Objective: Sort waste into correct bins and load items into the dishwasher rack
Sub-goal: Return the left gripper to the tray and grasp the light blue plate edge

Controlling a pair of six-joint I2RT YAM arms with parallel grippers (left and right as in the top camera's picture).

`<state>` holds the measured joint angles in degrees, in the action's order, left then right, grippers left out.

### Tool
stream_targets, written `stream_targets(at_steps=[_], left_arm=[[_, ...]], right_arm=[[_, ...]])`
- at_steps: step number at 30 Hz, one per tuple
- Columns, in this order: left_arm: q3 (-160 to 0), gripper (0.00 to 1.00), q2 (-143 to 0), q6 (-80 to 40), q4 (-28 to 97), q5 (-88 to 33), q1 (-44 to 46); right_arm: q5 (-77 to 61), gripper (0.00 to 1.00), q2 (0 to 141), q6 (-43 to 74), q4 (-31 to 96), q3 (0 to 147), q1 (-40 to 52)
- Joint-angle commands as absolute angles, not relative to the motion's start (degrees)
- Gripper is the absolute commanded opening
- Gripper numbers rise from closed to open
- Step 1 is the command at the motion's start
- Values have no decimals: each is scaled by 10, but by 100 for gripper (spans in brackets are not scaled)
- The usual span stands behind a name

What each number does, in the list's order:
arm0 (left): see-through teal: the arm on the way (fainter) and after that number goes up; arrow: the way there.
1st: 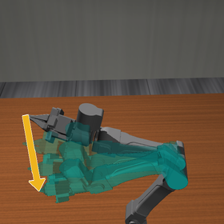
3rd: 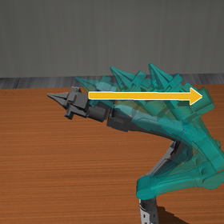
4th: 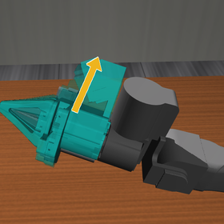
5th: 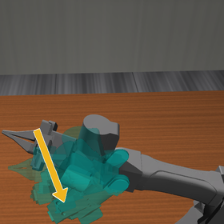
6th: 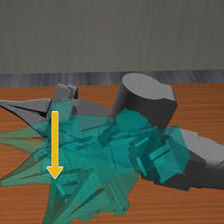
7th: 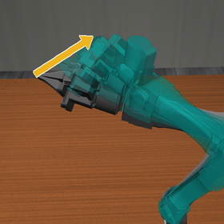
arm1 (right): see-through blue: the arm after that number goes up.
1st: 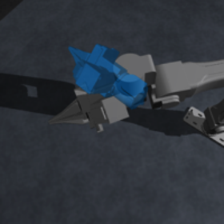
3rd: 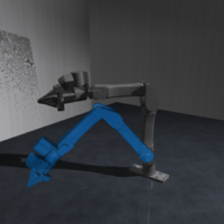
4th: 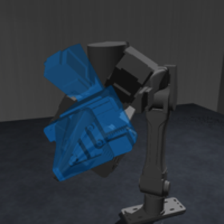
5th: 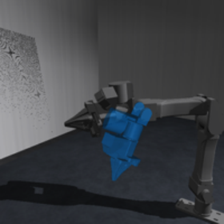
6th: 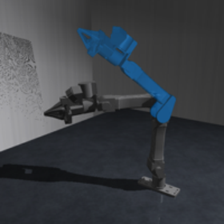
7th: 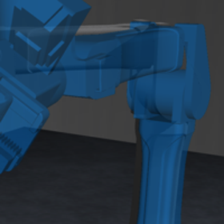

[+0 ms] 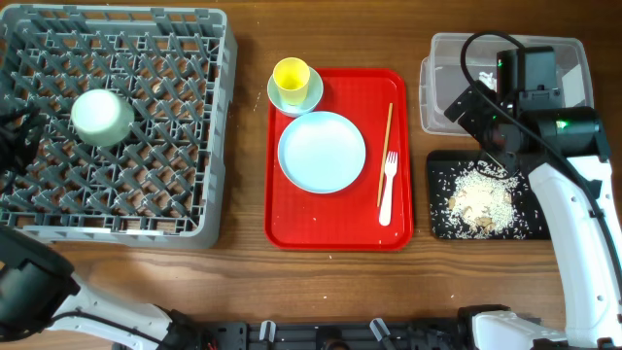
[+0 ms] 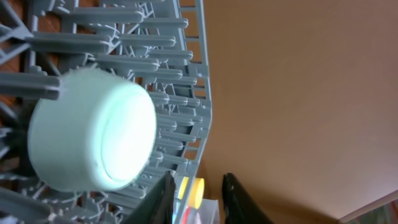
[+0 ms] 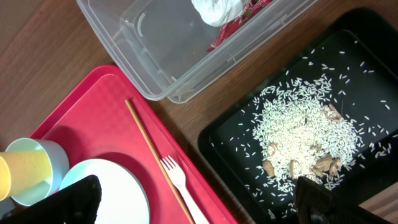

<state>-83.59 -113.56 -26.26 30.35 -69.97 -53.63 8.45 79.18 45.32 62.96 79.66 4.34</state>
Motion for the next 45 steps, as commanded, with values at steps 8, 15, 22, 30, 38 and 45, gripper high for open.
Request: stream_targets(at_steps=[8,15,22,30,38,45], left_arm=[[-839,15,-999,-227,310,-698,-325],[-836,94,-994,-182,328,-684,-73],[-835,54,-1003,-94,444,-246,175],[-835,50,-1049,-94,455,-14,376],[-835,42,-1131,-98,455,-19,441],[-835,43,-1137,-91,433,61,489]], right_arm=[[94,100,793,450,630,800,43],[94,100,793,450,630,800,43],[94,100,793,450,630,800,43],[94,100,793,450,630,800,43],[94,100,793,450,630,800,43],[94,100,793,450,630,800,43]])
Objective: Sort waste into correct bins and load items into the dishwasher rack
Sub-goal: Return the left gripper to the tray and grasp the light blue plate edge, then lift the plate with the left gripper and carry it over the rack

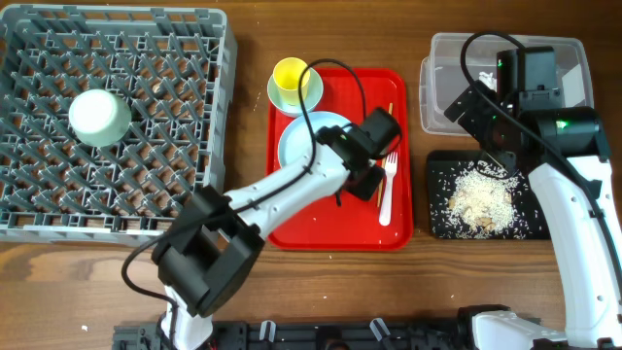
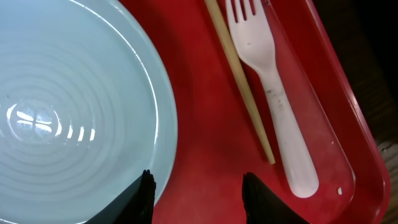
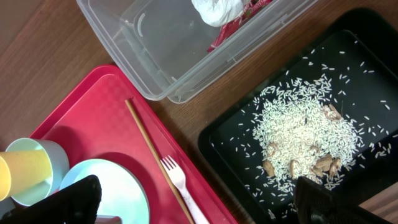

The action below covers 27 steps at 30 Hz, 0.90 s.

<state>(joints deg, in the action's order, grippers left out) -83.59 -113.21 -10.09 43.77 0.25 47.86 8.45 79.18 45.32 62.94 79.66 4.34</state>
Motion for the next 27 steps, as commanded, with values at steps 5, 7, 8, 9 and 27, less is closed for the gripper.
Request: stream_targets(at_steps=[5,7,8,9,27], left_arm=[[-835,41,-1162,-47,429,61,490],[-835,40,-1175,-47,428,69,490],[-835,40,-1183,-47,427,78,490],[-835,39,-1190,-47,425,87,490],[-835,4,-1261,-17,446,287,542]], right_arm=[[94,100,793,450,630,800,43],[94,100,793,450,630,800,43],[94,100,793,450,630,800,43],[94,100,793,450,630,800,43],[94,100,793,450,630,800,43]])
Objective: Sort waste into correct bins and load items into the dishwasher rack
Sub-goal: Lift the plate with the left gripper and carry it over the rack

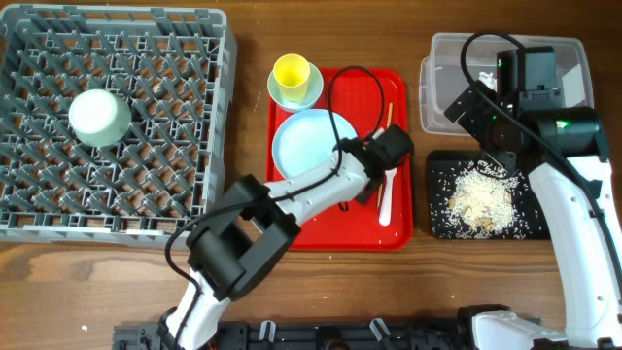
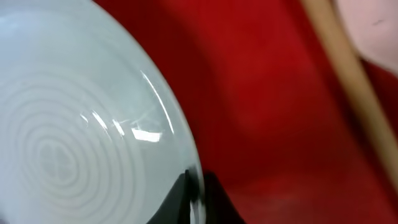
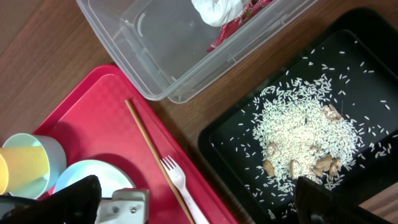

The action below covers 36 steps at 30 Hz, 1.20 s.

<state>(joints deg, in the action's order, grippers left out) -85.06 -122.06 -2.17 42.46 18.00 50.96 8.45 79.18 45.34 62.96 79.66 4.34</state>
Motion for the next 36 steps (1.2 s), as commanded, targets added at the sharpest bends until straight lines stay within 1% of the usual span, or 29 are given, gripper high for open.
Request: stream_targets(at_steps=[1,5,9,15,19,23,28,30,34,36], left_arm=[[-835,4,-1261,-17,451,304,550],[-835,4,-1261,-17,462,368,602],[-837,4,-1259,-24,465,419,629],[-839,4,-1254,-69,501,482,631],[-839,4,-1232,-82,522,496,618],[-839,4,-1180,-105,552,533,575],[-839,4,-1101,-110,547,524,507],[-839,4,-1051,-110,536,498,456],[-839,4,-1003,-102,506,436,389],[-839,4,-994,-68,488,397,359]], right_arm=[[94,100,793,450,630,800,43],[94,100,793,450,630,800,43],[94,100,793,450,630,800,43],[94,100,793,450,630,800,43],[94,100,793,450,630,800,43],[94,100,793,450,630,800,43],[94,100,793,450,630,800,43],[94,100,793,450,630,800,43],[94,100,793,451,630,800,43],[94,100,793,450,630,800,43]])
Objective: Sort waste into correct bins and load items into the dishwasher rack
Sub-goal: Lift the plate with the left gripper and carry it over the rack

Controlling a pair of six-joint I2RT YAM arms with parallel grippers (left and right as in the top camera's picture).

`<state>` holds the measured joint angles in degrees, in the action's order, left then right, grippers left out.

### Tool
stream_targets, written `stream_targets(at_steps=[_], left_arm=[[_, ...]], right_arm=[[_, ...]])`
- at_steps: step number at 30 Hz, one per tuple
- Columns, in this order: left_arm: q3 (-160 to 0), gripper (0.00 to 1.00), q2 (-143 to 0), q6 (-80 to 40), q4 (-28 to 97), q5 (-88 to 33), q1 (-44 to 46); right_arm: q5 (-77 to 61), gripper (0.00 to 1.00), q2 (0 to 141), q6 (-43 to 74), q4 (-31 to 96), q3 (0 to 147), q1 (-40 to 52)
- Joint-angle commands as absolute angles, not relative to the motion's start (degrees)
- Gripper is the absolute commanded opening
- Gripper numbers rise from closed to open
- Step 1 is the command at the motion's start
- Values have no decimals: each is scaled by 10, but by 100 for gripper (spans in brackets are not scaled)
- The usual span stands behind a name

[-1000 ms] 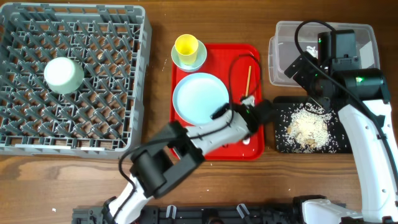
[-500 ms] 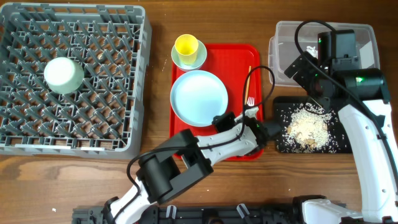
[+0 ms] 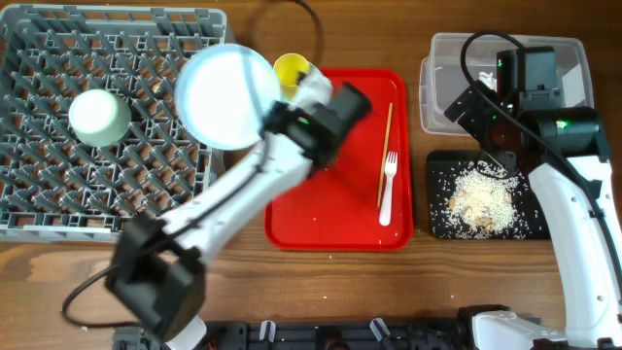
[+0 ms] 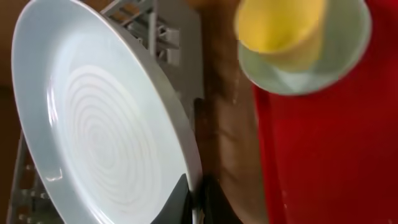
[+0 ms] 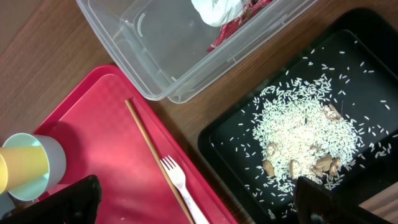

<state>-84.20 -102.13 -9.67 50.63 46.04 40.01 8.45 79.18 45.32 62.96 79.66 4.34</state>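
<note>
My left gripper (image 3: 272,119) is shut on the rim of a pale blue plate (image 3: 225,94), which it holds tilted above the right edge of the grey dishwasher rack (image 3: 58,209). Close up, the plate (image 4: 106,124) fills the left wrist view with my left gripper (image 4: 194,194) pinching its edge. A yellow cup (image 3: 291,70) stands in a small pale bowl (image 4: 314,62) at the back of the red tray (image 3: 335,209). A white fork (image 3: 388,187) and a wooden chopstick (image 3: 385,154) lie on the tray's right side. My right gripper (image 5: 196,205) hangs open over the gap between tray and bins.
An upturned pale green bowl (image 3: 100,115) sits in the rack's left half. A clear bin (image 3: 442,73) with crumpled wrappers (image 5: 224,9) stands at the back right. A black tray (image 3: 442,219) of rice and scraps lies in front of it.
The left gripper, shut on the plate's rim on the red tray, now holds the plate up and to the left, over the rack's right edge. The right arm has not moved.
The left gripper was first open beside the upturned bowl in the rack. Then it stood open over the plate's right rim on the tray. Then it was shut on that rim. Now the plate is off the tray, at the rack.
</note>
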Motion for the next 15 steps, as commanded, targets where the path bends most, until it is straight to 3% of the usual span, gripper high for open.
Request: stream_targets(at_steps=[1,10,15], left_arm=[[-839,4,-994,-57,479,385,345],[-839,4,-994,-15,398,288,241],[-839,4,-994,29,367,119,188]], right_arm=[[94,100,793,450,630,800,43],[94,100,793,450,630,800,43],[94,100,793,450,630,800,43]])
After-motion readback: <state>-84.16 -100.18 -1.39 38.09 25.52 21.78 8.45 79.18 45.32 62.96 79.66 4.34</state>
